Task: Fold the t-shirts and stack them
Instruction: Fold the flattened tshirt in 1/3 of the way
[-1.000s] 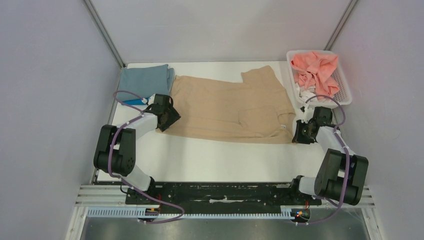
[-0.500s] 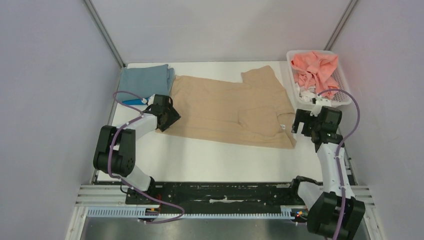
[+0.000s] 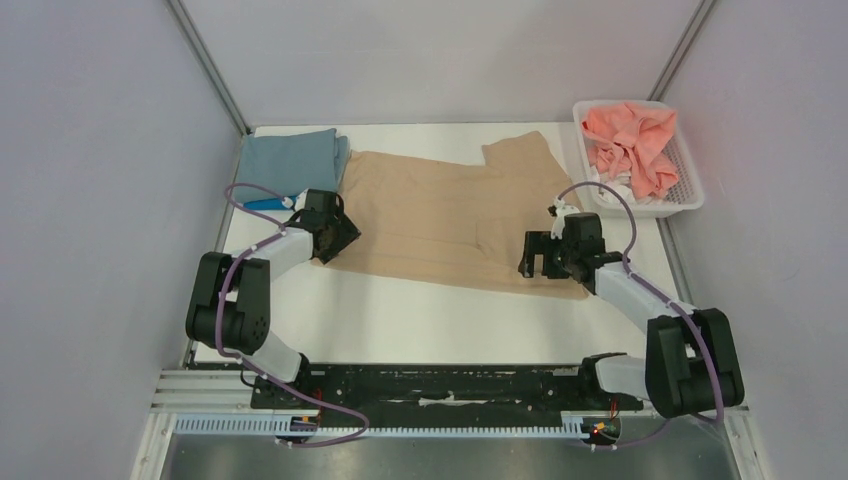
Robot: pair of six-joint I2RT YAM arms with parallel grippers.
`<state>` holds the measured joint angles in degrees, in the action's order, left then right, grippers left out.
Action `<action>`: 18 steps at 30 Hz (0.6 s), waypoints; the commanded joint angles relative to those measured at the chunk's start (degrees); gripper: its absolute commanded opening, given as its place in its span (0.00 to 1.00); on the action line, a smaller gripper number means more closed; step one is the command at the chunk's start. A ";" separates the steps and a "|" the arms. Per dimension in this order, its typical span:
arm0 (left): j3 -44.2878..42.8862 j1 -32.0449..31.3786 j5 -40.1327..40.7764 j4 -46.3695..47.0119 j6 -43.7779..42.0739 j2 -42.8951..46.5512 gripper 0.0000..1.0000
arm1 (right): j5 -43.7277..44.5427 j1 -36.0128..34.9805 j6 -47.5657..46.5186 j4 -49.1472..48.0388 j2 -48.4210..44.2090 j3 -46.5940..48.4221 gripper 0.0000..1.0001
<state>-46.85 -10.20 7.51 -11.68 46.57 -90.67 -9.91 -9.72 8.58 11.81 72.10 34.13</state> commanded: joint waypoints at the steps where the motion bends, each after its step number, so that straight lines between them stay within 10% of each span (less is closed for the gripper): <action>1: 2.47 0.09 -1.19 -6.45 -0.95 -0.89 0.74 | 5.23 4.42 4.72 -2.49 0.87 -4.62 0.98; 18: 21.77 -7.85 -3.48 -14.97 9.73 23.43 0.74 | 9.55 9.28 5.36 3.21 -18.35 -21.19 0.98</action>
<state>-32.32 -14.81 4.40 -14.04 49.78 -73.69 -5.34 -1.08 12.05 3.95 57.06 17.32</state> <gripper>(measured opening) 0.733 0.979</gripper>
